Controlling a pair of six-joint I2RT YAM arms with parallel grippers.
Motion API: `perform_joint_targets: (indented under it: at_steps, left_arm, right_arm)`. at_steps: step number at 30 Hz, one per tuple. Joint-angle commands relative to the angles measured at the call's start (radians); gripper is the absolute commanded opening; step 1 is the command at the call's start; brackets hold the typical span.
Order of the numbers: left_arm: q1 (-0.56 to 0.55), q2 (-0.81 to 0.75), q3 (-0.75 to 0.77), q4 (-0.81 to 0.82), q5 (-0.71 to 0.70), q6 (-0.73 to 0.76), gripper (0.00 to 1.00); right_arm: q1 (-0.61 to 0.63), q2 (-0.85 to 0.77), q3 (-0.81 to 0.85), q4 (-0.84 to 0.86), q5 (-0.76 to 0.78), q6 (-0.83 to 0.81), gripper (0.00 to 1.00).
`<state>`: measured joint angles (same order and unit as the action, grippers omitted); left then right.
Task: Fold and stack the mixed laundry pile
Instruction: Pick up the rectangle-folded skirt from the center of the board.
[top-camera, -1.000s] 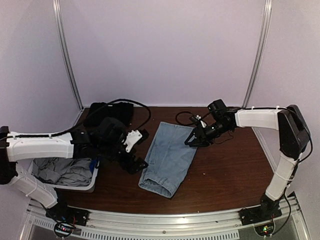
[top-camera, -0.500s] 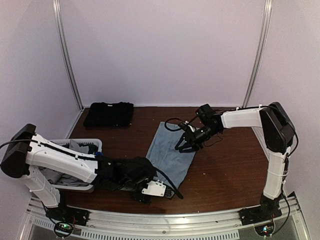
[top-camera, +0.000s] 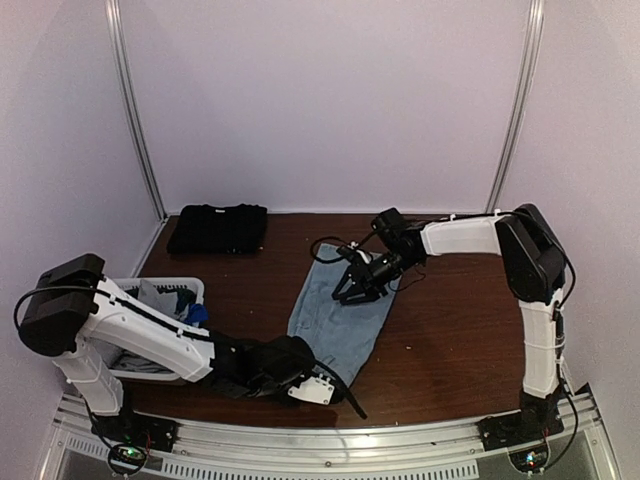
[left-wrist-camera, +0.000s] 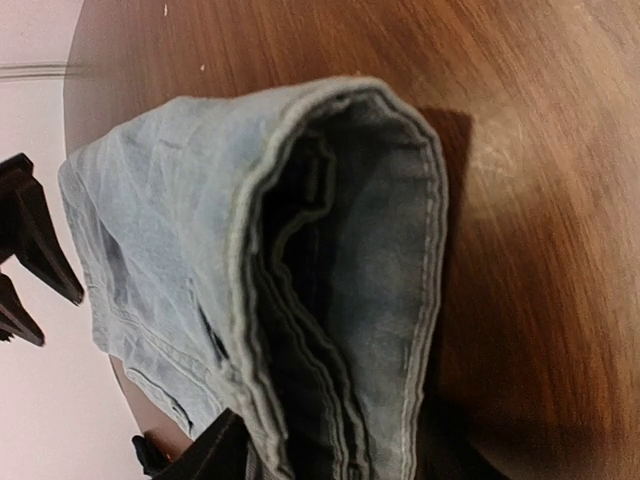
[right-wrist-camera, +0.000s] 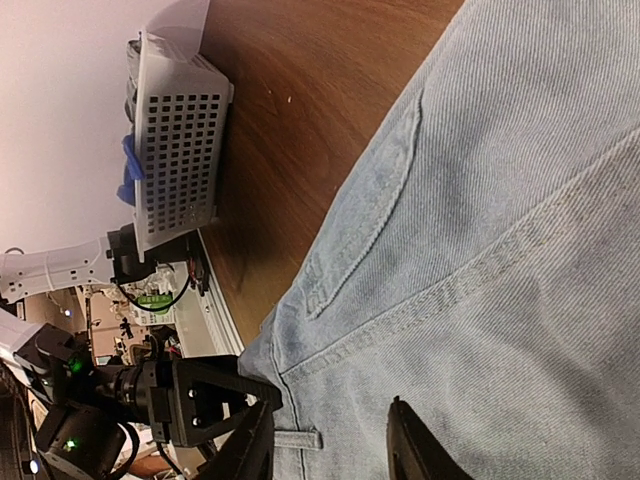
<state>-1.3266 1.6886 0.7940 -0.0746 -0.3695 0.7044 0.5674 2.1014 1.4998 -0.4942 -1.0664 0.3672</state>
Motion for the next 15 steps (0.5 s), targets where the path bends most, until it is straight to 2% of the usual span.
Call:
perform_joint_targets:
  at_steps: [1, 7, 12, 15]
  left_arm:
    - [-0.032, 0.117, -0.027, 0.068, -0.048, -0.035, 0.56]
    - [-0.032, 0.189, 0.052, 0.098, -0.128, -0.086, 0.33]
    - [-0.032, 0.124, 0.131, -0.072, -0.106, -0.117, 0.00]
    - [-0.035, 0.061, 0.205, -0.240, -0.005, -0.162, 0.00]
  right_arm:
    - [0.028, 0.048, 0.022, 0.024, -0.015, 0.002, 0.38]
    - [0.035, 0.093, -0.003, 0.000, 0.013, -0.045, 0.38]
    - [0.038, 0.124, -0.010, -0.052, 0.061, -0.117, 0.38]
    - [0.038, 0.099, 0.011, -0.085, 0.026, -0.151, 0.38]
